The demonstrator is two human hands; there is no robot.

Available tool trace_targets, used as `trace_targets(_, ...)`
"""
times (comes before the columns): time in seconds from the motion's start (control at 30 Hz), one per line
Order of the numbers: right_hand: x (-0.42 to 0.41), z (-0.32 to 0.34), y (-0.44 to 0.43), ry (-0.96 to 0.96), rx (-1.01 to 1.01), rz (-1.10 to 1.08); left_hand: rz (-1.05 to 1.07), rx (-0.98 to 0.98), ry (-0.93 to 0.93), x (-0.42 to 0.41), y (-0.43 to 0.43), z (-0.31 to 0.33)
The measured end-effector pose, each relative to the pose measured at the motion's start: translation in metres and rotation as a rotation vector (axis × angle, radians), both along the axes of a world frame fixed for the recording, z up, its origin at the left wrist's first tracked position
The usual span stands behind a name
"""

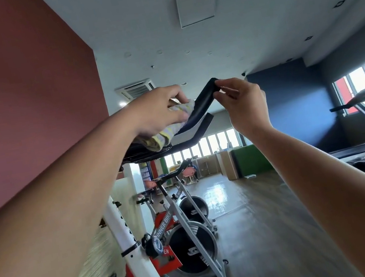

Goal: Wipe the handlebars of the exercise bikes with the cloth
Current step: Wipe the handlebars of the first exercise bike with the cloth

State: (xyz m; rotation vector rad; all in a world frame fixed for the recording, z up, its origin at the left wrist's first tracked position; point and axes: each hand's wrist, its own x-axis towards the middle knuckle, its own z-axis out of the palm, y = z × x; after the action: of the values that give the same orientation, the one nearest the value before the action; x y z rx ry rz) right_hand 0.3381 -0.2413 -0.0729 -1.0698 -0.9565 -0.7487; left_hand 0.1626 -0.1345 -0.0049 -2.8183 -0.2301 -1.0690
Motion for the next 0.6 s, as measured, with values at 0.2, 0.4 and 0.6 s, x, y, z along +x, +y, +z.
trace_targets(0.2,-0.004,0.0,0.003,0.021,0.021,0.001,-0.028,-0.007,-0.098,0.014,-0.008,-0.001)
trace_targets(0.4,-0.011,-0.002,0.003,0.038,0.029,0.017,-0.052,0.165,-0.265,0.03,-0.021,-0.028)
trace_targets(0.6,-0.017,-0.003,0.003,0.061,-0.003,0.029,-0.025,0.286,-0.15,-0.001,-0.005,-0.042)
